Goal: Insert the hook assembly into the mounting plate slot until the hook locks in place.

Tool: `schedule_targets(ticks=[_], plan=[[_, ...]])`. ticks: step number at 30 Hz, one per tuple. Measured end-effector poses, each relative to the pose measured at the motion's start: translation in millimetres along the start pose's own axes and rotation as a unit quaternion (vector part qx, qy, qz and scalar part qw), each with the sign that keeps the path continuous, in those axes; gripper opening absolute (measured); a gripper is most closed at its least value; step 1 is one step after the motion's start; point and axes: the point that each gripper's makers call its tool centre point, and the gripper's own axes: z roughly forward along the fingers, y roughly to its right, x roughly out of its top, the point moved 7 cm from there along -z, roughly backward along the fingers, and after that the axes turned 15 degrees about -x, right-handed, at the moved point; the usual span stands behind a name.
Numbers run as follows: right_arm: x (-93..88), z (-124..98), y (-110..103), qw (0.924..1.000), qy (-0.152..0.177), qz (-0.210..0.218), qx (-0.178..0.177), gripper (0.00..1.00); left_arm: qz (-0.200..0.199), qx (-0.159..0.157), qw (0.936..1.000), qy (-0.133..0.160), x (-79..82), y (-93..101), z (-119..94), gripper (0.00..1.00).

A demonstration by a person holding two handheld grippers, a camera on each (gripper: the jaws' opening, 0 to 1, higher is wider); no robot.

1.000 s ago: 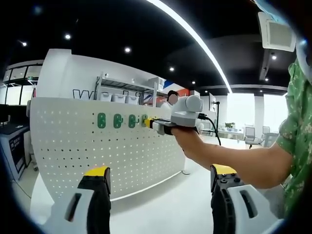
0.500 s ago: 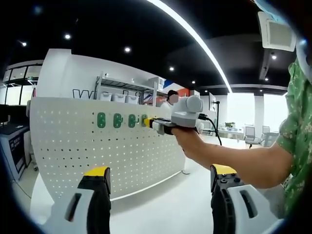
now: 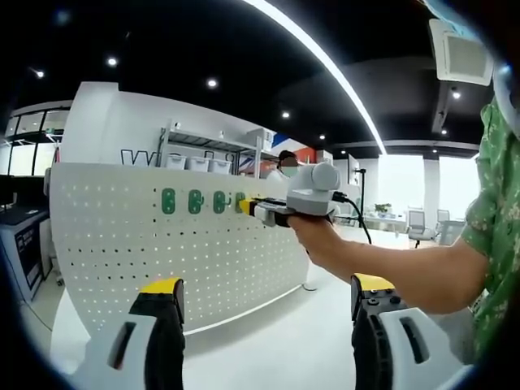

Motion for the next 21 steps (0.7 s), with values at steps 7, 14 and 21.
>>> schedule_targets(ticks=[7, 14, 21], plan=[[-1.6, -4, -1, 0.9999, 0.002, -0.005, 0.010, 0.21, 0.001, -0.001, 1.0000, -0.001, 0.7, 1.9, 0, 0.87], [-1.6, -11, 1, 0.9999, 0.007, 0.003, 0.010, 0.36, 0.004, -0.001, 1.0000, 0.001, 2.8, 4.3, -1, 0.87], [-1.8, -19, 3, 0.9997, 0.010, 0.017, 0.014, 0.58, 0.007, -0.001, 1.0000, 0.001, 4.5, 6.3, -1, 0.87]])
